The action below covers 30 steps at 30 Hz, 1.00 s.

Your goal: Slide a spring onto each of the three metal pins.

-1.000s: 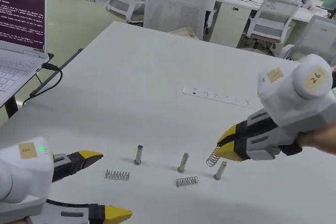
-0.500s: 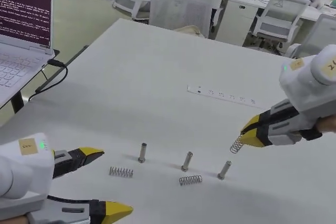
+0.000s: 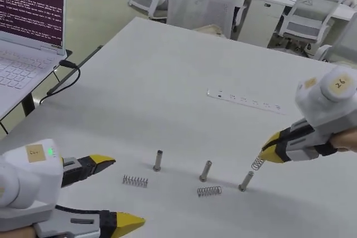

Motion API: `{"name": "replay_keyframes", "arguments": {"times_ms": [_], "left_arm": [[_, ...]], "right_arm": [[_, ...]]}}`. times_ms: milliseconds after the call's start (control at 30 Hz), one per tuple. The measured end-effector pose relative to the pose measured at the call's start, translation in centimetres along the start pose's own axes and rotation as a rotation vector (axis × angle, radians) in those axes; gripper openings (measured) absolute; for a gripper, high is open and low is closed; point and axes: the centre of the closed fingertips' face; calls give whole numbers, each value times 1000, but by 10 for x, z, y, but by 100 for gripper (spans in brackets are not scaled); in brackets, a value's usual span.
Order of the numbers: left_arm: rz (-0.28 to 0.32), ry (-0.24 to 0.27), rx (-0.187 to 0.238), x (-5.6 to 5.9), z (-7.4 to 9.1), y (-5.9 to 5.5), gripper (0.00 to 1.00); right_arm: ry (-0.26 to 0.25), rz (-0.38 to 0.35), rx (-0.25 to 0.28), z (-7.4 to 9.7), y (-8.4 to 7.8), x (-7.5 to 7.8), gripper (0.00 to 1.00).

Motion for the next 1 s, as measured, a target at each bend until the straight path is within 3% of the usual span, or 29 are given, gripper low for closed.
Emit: {"name": "replay_keyframes", "arguments": {"times_ms": [433, 1000], "left_arm": [[-1, 0, -9, 0, 0, 0, 69], [-5, -3, -17, 0, -1, 0, 68]], "right_arm": [[-4, -43, 13, -11, -10, 8, 7], [1, -46, 5, -17, -14, 8, 7]]}}
Point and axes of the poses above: the centre of the closed fingertips' face, and the gripper's own axes: z roughly backward along the fingers, x roughly to its right, y roughly out of its top, and after that the axes turned 9 degrees about y, right-handed
